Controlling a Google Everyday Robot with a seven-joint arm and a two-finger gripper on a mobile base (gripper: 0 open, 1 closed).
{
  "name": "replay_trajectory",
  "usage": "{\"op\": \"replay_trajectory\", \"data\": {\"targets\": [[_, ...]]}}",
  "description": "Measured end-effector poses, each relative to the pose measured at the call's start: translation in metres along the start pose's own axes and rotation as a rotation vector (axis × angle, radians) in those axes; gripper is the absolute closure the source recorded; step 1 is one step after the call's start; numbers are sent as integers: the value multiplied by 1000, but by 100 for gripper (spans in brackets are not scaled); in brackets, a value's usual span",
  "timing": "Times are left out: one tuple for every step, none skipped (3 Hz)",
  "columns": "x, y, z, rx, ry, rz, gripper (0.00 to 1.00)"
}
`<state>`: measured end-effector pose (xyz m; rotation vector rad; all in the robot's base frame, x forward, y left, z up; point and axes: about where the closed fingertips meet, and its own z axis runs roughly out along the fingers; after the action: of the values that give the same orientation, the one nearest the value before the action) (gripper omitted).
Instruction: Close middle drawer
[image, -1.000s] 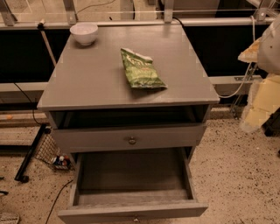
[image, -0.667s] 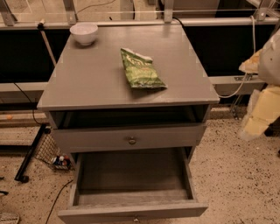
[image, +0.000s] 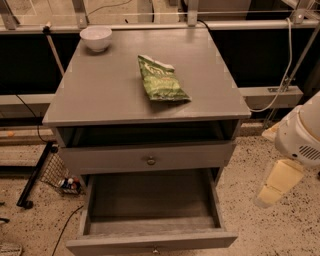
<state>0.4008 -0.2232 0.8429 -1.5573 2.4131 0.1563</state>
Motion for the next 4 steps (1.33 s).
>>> {"op": "replay_trajectory", "data": {"targets": [[0, 0, 0, 0, 0, 0, 0], [12, 15, 30, -65, -36, 52, 0], [23, 32, 67, -122, -90, 132, 0], [33, 47, 112, -160, -158, 248, 0]]}}
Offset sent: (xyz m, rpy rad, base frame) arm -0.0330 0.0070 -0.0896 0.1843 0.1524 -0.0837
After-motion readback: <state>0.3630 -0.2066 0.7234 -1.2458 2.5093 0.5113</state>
